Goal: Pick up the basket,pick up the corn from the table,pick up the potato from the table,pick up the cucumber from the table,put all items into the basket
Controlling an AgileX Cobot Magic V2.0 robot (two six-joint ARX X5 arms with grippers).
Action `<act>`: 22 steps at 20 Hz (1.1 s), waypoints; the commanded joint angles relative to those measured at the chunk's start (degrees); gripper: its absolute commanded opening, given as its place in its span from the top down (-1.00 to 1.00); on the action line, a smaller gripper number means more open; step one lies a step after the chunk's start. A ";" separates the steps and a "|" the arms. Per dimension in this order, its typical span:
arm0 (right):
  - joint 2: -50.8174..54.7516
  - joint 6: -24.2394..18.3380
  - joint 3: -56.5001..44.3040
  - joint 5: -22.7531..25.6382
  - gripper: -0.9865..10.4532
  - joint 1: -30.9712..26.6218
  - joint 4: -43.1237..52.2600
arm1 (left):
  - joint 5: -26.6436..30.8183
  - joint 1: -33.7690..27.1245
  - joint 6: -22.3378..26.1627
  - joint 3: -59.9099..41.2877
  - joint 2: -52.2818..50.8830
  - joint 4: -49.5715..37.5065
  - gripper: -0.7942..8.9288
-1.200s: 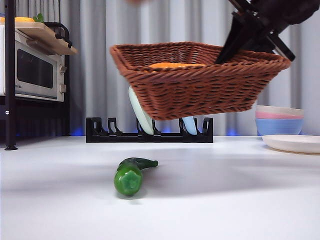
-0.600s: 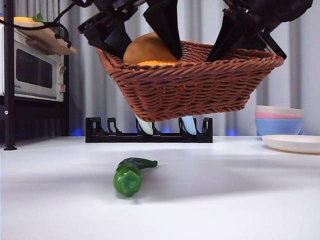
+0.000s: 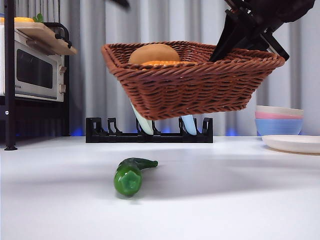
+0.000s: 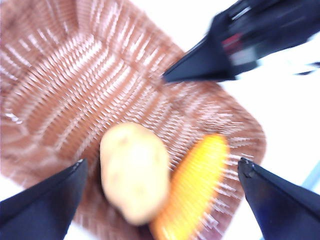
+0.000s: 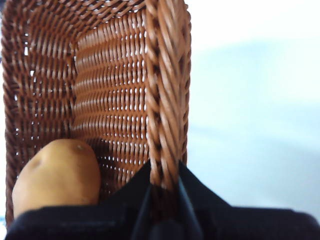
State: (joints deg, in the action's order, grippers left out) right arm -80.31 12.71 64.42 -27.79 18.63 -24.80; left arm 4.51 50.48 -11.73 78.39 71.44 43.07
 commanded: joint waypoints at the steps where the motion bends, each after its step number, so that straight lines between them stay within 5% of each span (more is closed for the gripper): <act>1: -0.20 2.23 -0.07 -0.81 0.86 -1.84 2.64 | 2.84 1.53 -2.12 -0.44 -2.75 6.12 -0.20; 6: -0.20 2.84 -0.04 -0.83 0.86 -7.52 3.43 | 14.78 6.49 -11.06 -3.06 -3.78 20.28 -0.20; 14: -0.15 2.86 -0.04 -0.90 0.86 -12.55 3.39 | 10.40 8.24 -17.31 -17.88 -2.93 6.75 -0.20; 22: -0.04 2.91 -0.04 -3.67 0.86 -14.21 3.34 | 5.03 3.34 -16.17 -22.71 5.97 -5.55 -0.20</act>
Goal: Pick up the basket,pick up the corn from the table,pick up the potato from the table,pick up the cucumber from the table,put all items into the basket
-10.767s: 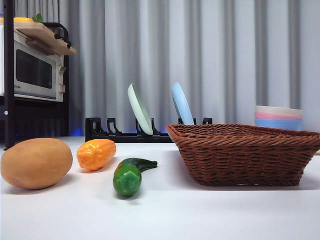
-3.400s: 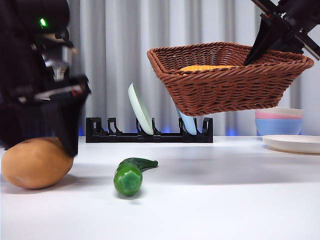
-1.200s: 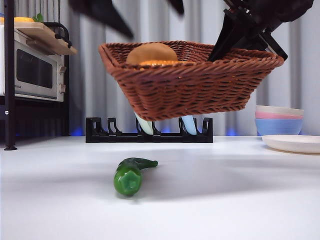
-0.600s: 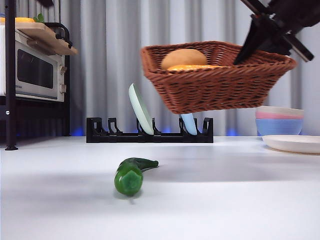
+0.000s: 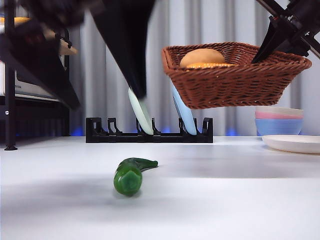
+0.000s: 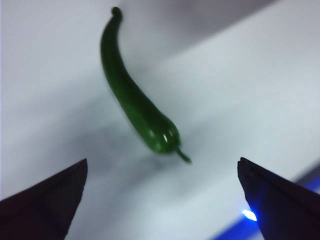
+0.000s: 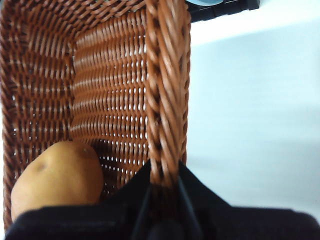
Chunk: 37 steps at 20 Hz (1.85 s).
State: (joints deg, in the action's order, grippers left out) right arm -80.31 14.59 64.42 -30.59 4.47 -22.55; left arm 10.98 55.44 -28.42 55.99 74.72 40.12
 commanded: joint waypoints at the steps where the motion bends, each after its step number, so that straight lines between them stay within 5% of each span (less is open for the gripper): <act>1: -0.04 1.03 -0.04 -0.87 0.86 -0.04 1.05 | -3.04 -2.82 1.18 -0.31 4.37 -4.39 -0.19; 6: 0.09 1.01 -0.04 -0.87 0.86 -0.04 0.79 | -9.46 -8.76 2.78 -0.31 11.80 -10.95 -0.19; 16: 0.09 0.98 -0.04 -0.79 0.86 -0.07 0.66 | -11.87 -15.12 4.85 -0.31 18.97 -15.98 -0.14; 19: 0.09 0.98 -0.04 -0.72 0.86 -0.07 0.68 | -12.13 -15.47 6.45 -0.31 19.39 -16.37 0.11; 22: 0.09 0.98 -0.02 -0.61 0.86 -0.09 0.68 | -12.61 -15.47 7.72 -0.31 20.22 -16.98 0.16; 28: 0.09 0.98 -0.02 -0.63 0.86 -0.31 0.63 | -14.16 -15.21 10.67 -0.28 23.52 -16.41 0.88; 34: 0.09 0.98 -0.04 -0.57 0.86 -0.28 0.68 | -16.20 -14.60 15.65 2.64 10.14 0.76 0.85; 37: 0.07 0.98 -0.04 -0.57 0.86 -0.26 0.66 | -27.28 -14.60 20.46 6.40 -3.08 11.23 0.85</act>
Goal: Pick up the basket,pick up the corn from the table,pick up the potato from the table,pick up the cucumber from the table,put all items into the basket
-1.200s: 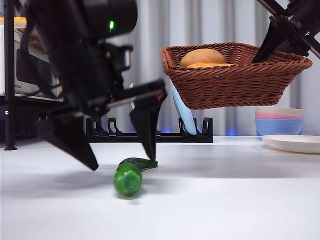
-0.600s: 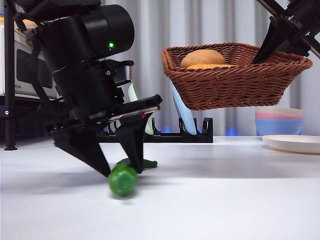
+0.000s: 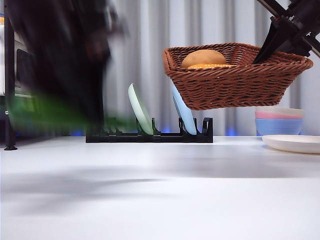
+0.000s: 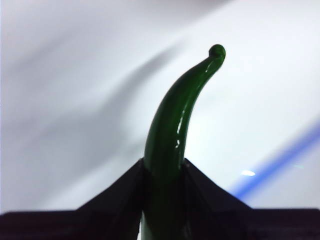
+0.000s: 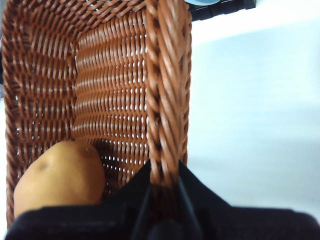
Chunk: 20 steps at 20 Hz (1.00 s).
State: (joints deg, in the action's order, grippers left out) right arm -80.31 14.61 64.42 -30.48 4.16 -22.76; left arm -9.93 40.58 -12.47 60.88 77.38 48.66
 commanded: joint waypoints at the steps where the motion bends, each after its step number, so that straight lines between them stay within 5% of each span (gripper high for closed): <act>1: 0.07 0.96 -0.04 -0.68 0.86 0.13 0.90 | -12.57 0.26 6.43 2.93 -9.60 2.60 0.85; 4: 0.07 0.98 -0.04 -0.68 0.86 1.92 0.83 | -15.78 0.26 4.24 6.34 -16.79 -9.88 0.85; 9: 0.07 0.98 -0.04 -0.61 0.86 9.22 0.81 | -0.33 0.33 -4.44 7.74 -13.53 -30.29 0.85; 13: 0.07 1.01 -0.04 0.59 0.86 14.91 0.83 | 11.08 -0.02 -3.85 7.76 -5.84 -33.70 0.85; 20: 0.07 1.31 -0.04 2.32 0.86 18.08 0.72 | 15.89 -1.27 0.79 7.76 0.35 -33.27 0.75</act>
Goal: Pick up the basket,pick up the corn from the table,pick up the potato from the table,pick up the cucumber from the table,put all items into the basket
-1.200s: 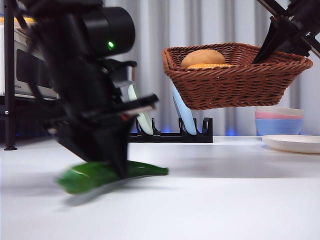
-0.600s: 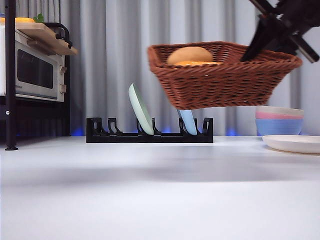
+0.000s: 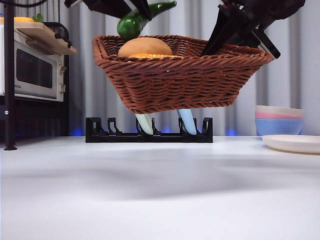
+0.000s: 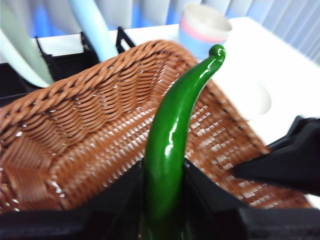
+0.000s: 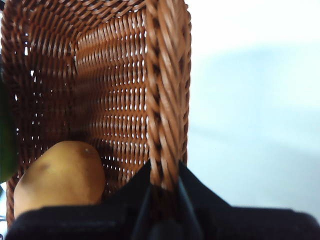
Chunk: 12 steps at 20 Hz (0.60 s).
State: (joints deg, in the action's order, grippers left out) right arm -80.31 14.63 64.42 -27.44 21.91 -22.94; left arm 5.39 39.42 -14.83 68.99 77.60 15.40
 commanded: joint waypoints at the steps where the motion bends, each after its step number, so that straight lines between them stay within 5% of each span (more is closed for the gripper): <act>1: 0.07 1.46 -0.04 -0.76 0.86 0.35 0.72 | 0.68 -0.17 4.50 -0.35 0.13 0.37 0.47; 3: 0.07 1.49 -0.04 -0.81 0.86 0.35 0.09 | 2.69 -0.22 4.63 -0.35 0.13 1.33 -0.08; 12: -2.05 3.41 -0.07 -0.74 0.86 -1.46 -1.09 | 4.09 -2.34 6.03 -0.26 -3.52 3.32 -0.13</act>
State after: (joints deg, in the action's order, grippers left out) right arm -81.65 16.25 64.42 -27.90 20.71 -24.77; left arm 9.50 37.23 -9.43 68.99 74.48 18.98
